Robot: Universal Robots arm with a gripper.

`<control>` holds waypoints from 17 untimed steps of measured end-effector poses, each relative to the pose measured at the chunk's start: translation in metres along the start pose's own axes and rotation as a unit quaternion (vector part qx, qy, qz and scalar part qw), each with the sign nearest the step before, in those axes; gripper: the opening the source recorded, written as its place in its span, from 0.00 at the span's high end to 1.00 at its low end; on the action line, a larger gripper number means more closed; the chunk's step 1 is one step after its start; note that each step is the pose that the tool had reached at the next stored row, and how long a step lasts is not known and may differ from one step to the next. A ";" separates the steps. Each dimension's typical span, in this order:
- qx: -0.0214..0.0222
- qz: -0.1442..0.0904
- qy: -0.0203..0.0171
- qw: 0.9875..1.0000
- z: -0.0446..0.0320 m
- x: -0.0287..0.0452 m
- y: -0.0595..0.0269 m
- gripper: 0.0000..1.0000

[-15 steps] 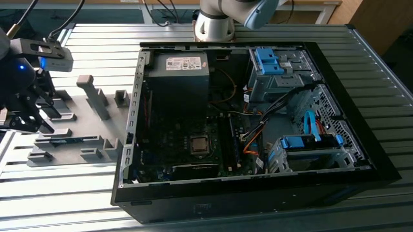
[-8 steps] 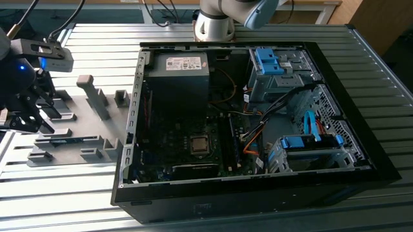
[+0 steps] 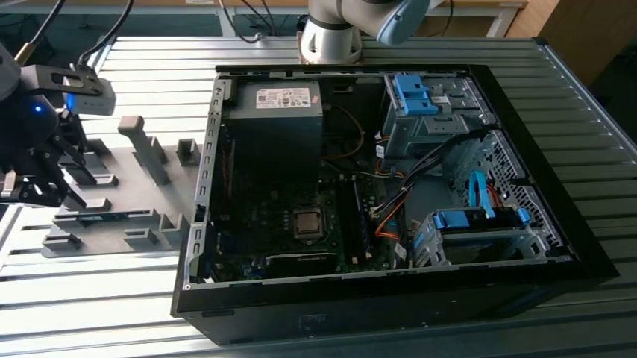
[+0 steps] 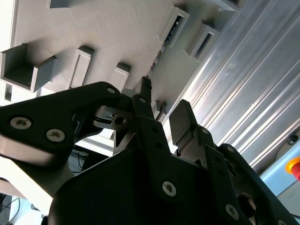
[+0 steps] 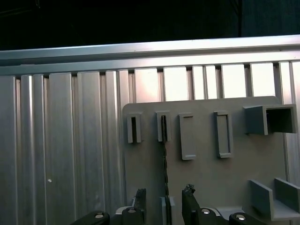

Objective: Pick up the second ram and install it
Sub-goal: 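Pick up the second ram and move it above second insertion slot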

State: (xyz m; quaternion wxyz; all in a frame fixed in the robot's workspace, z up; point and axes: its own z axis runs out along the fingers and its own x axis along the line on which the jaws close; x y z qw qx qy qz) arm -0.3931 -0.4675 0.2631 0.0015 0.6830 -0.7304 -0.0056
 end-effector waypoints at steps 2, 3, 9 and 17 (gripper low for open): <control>0.000 -0.006 0.000 1.000 0.0028 0.0007 -0.0001 0.57; 0.000 -0.009 0.000 1.000 0.0041 0.0011 -0.0001 0.57; 0.000 -0.012 0.000 1.000 0.0122 0.0016 0.0014 0.57; 0.000 -0.012 0.000 1.000 0.0131 0.0016 0.0015 0.57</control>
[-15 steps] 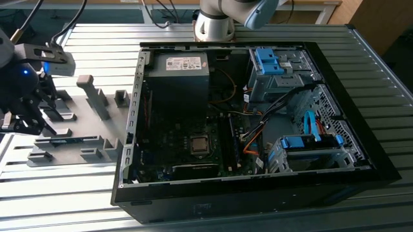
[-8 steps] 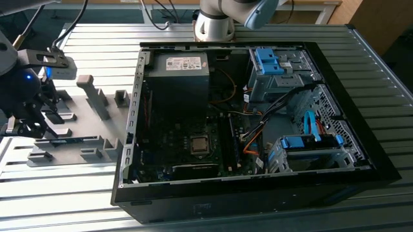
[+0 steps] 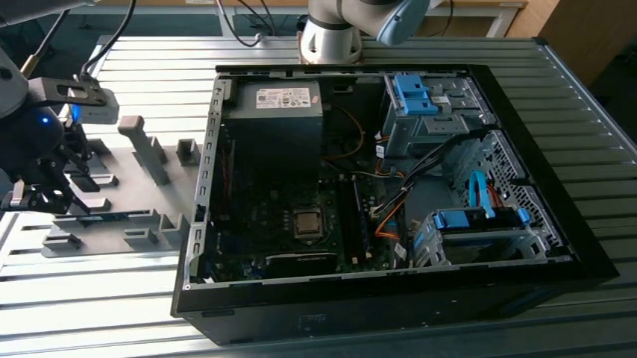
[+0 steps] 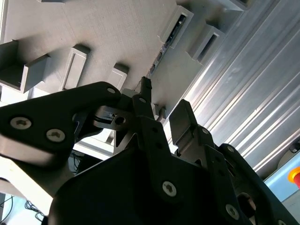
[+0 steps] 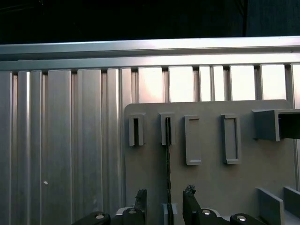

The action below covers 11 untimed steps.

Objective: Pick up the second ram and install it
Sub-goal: 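Pick up the second ram and move it above second insertion slot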

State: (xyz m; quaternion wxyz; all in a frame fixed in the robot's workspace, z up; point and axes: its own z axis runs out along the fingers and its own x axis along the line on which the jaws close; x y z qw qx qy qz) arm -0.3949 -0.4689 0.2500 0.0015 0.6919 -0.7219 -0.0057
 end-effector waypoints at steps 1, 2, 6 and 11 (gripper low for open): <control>0.000 0.000 0.000 1.000 0.0000 0.0000 0.0000 0.57; 0.000 0.000 0.000 1.000 0.0001 0.0000 0.0000 0.57; 0.000 0.000 0.000 1.000 0.0008 0.0000 -0.0001 0.57; 0.000 0.000 0.000 1.000 0.0074 0.0001 -0.0001 0.57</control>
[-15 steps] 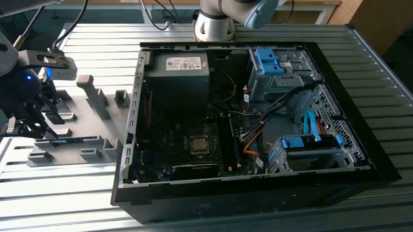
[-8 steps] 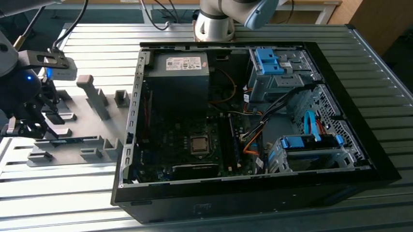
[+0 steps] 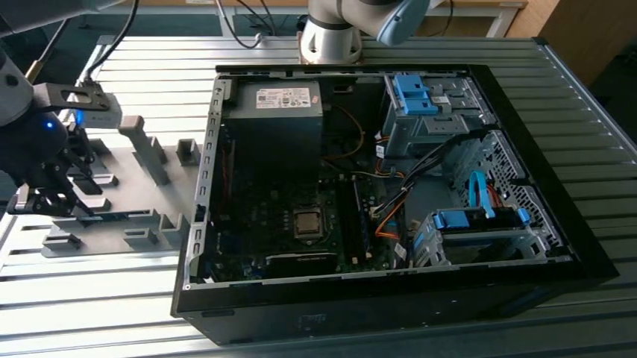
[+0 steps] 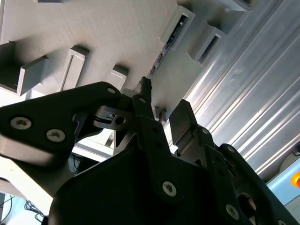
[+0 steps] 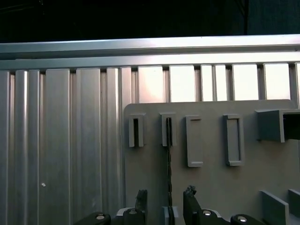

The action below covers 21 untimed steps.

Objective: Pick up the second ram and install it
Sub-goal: 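Pick up the second ram and move it above second insertion slot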

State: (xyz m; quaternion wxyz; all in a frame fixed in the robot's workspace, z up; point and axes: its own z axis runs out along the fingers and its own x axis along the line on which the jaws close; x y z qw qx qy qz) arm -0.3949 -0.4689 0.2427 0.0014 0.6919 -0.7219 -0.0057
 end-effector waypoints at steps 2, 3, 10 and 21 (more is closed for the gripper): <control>0.000 0.000 0.000 1.000 0.0035 0.0000 0.0001 0.57; 0.000 0.000 0.000 1.000 0.0053 -0.0002 0.0002 0.57; 0.000 0.000 0.000 1.000 0.0087 -0.0013 0.0004 0.57; 0.000 0.000 0.000 1.000 0.0236 -0.0011 0.0042 0.57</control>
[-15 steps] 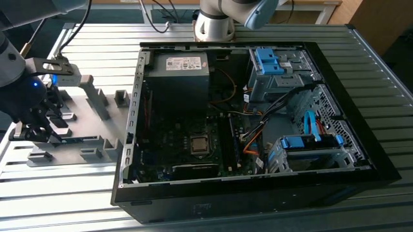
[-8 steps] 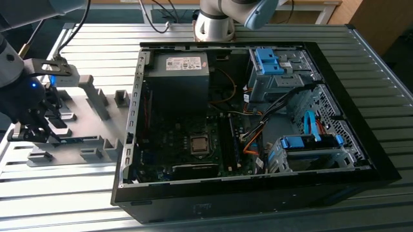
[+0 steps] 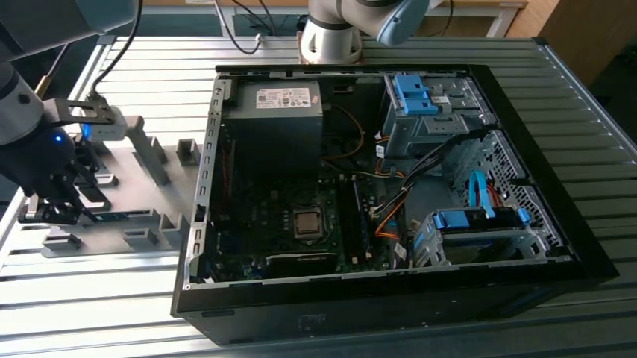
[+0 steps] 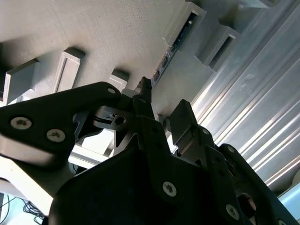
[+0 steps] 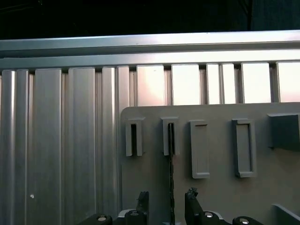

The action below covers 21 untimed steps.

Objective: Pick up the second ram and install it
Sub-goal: 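Pick up the second ram and move it above second insertion slot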

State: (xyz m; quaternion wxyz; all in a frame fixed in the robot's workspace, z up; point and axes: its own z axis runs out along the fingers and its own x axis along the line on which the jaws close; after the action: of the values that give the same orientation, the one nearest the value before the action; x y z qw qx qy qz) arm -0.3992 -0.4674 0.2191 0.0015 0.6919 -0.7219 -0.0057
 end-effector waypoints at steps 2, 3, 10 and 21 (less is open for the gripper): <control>0.000 0.000 0.000 1.000 0.0018 0.0000 0.0000 0.57; 0.000 0.000 0.000 1.000 0.0017 0.0000 0.0000 0.57; 0.000 0.000 0.000 1.000 0.0064 0.0001 0.0003 0.57; 0.000 0.000 0.000 1.000 0.0162 -0.0009 0.0020 0.57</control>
State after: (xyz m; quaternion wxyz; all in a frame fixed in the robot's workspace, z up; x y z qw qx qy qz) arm -0.4013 -0.4663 0.2029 0.0015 0.6920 -0.7219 -0.0058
